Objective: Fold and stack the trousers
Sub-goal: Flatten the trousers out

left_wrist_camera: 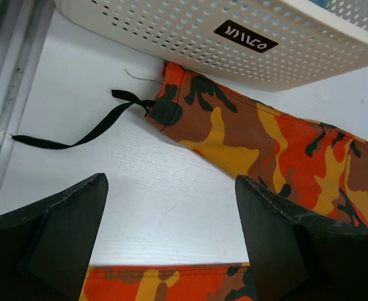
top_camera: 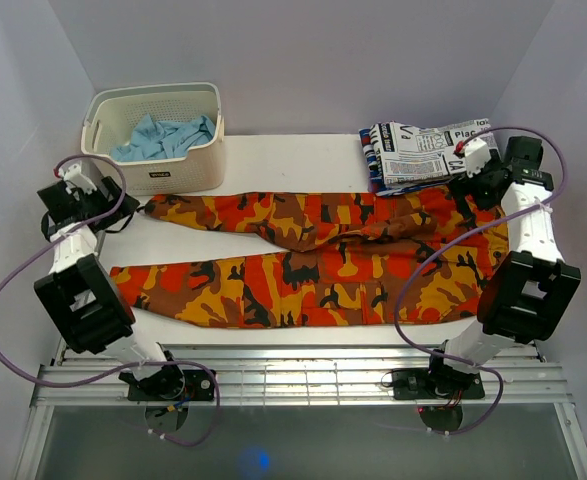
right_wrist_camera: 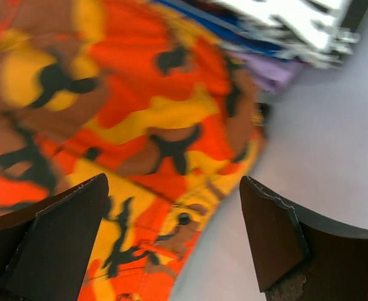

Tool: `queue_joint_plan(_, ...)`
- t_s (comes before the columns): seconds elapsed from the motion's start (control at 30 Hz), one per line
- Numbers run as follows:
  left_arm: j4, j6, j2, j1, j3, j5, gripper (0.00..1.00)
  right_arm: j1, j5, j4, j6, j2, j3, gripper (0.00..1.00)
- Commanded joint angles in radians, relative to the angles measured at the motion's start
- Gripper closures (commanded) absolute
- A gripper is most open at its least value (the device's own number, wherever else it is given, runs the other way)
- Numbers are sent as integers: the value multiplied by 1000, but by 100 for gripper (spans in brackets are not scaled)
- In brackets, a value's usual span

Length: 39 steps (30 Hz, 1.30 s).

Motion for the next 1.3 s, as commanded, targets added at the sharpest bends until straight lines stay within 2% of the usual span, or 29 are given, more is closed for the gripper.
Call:
queue_joint_plan(0.0,297,-66,49,49,-74,286,7,26,-123,-177,-68,-20,-4,10)
queue_joint_plan(0.07,419,-51,72,51,-120,294,7,32,-135,-202,-72,-20,-1,10)
queue_joint_plan(0.27,533,43,243,51,-79,363,11,34,-146,-254,-73,-10,15,10)
queue_joint_plan(0.43,579,13,405,51,-2,400,10,39,-132,-286,-70,10,44,10)
queue_joint_plan(0.77,607,66,508,10,50,473,11,42,-106,-308,-72,27,74,10)
queue_joint_plan(0.87,586,92,511,-4,50,475,21,42,-103,-319,-73,29,76,10)
queue_joint_plan(0.9,583,93,501,-4,47,478,31,43,-97,-316,-78,24,68,10)
queue_joint_plan(0.93,576,93,494,-4,44,485,37,42,-92,-313,-85,21,64,10)
queue_joint_plan(1.1,408,226,432,-4,43,530,60,43,-80,-286,-101,10,30,10)
queue_joint_plan(1.13,324,251,395,-4,47,533,71,42,-80,-285,-101,10,27,10)
queue_joint_plan(1.2,226,305,355,-3,72,535,86,43,-81,-280,-107,9,22,10)
queue_joint_plan(1.23,142,316,311,-3,82,527,100,42,-83,-277,-107,7,16,10)
queue_joint_plan(1.27,85,300,263,-3,105,486,100,42,-89,-268,-110,3,9,10)
